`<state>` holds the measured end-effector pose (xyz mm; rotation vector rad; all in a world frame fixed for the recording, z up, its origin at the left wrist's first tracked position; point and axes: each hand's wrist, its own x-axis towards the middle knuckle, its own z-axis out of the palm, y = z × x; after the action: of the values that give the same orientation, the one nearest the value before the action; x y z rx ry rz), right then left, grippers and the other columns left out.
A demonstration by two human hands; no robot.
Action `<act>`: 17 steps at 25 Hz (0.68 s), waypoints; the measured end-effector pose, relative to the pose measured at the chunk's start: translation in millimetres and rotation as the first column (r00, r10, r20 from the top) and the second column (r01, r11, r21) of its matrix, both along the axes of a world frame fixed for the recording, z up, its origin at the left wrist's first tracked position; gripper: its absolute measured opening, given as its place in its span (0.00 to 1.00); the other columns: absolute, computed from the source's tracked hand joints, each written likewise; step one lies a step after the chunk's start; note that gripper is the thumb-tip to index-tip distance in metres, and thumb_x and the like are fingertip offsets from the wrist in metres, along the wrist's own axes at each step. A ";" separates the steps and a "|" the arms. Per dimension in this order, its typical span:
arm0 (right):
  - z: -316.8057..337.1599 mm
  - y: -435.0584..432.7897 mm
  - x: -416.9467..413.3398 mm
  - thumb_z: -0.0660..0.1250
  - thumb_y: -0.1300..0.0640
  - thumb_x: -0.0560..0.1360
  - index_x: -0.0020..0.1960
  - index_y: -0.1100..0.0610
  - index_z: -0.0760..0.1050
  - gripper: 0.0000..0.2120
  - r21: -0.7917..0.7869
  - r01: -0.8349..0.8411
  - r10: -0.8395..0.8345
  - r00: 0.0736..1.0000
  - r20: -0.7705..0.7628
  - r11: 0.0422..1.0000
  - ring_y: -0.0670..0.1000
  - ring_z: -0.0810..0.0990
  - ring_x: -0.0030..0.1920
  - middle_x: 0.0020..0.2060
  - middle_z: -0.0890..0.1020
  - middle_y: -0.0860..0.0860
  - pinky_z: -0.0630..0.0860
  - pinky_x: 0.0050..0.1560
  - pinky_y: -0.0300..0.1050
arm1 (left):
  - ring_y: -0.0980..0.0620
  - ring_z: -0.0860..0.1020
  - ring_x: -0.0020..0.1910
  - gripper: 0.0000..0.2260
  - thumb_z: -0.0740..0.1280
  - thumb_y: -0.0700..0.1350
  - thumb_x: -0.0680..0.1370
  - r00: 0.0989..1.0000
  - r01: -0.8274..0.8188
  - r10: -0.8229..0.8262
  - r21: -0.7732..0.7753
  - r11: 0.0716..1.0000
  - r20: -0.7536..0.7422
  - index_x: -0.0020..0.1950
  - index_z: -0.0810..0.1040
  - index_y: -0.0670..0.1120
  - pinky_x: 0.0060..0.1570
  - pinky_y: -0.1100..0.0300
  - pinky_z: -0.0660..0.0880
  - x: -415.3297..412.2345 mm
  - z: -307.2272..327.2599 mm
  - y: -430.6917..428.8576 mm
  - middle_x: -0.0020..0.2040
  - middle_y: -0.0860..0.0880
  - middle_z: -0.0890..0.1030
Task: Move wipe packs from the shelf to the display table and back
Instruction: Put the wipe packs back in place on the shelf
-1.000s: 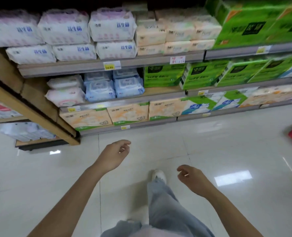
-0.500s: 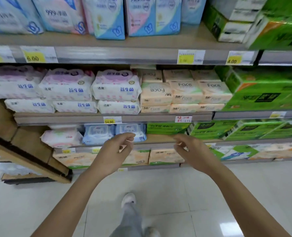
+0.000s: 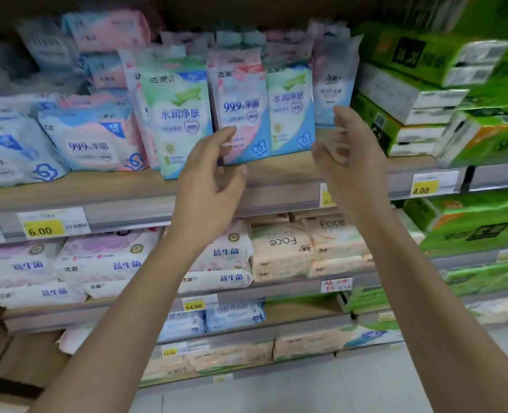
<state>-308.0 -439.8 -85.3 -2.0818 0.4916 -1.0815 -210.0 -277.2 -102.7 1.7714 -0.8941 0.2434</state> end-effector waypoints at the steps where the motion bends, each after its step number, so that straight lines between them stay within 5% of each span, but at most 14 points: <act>1: 8.5 -8.4 14.8 0.65 0.57 0.76 0.72 0.56 0.61 0.27 0.015 0.026 -0.026 0.999 -0.040 1.000 0.47 0.71 0.63 0.66 0.70 0.49 0.69 0.64 0.44 | 0.61 0.73 0.57 0.21 0.65 0.40 0.76 1.000 -0.011 0.011 -0.003 1.000 0.001 0.69 0.69 0.48 0.53 0.71 0.70 6.4 5.1 -8.0 0.59 0.55 0.71; 4: 20.8 -32.9 57.1 0.66 0.55 0.75 0.75 0.60 0.53 0.34 0.055 0.040 -0.028 0.978 -0.206 0.998 0.53 0.64 0.71 0.72 0.65 0.55 0.63 0.69 0.45 | 0.58 0.72 0.59 0.24 0.65 0.39 0.76 0.991 -0.113 0.113 0.001 0.994 -0.075 0.71 0.66 0.48 0.57 0.68 0.70 19.9 14.0 -27.2 0.61 0.56 0.70; 7: 14.4 -43.9 85.4 0.70 0.54 0.72 0.71 0.62 0.59 0.33 0.133 0.013 0.029 0.952 -0.304 0.991 0.58 0.71 0.65 0.65 0.73 0.58 0.70 0.64 0.52 | 0.56 0.71 0.61 0.24 0.65 0.38 0.76 0.982 -0.181 0.182 0.030 0.983 -0.043 0.71 0.66 0.46 0.62 0.58 0.70 20.6 13.1 -40.3 0.66 0.51 0.71; 15: 6.7 -38.0 79.4 0.74 0.57 0.70 0.56 0.62 0.63 0.24 0.131 0.123 -0.087 0.963 -0.257 0.984 0.60 0.79 0.53 0.52 0.80 0.59 0.76 0.50 0.55 | 0.50 0.69 0.67 0.24 0.65 0.36 0.74 0.976 -0.219 0.218 0.009 0.976 0.010 0.69 0.68 0.43 0.64 0.51 0.70 18.8 8.5 -50.4 0.70 0.47 0.69; 17: 10.7 -36.3 74.6 0.74 0.58 0.69 0.53 0.59 0.61 0.23 0.139 0.145 -0.105 0.960 -0.258 0.980 0.58 0.79 0.51 0.50 0.79 0.57 0.75 0.46 0.52 | 0.49 0.68 0.69 0.24 0.65 0.36 0.74 0.974 -0.228 0.228 0.016 0.974 0.005 0.70 0.67 0.43 0.64 0.60 0.70 16.8 9.4 -52.0 0.72 0.47 0.66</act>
<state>-233.5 -476.1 -74.6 -2.0784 0.8164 -0.8231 -193.2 -329.2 -93.3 1.8901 -0.6951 0.3881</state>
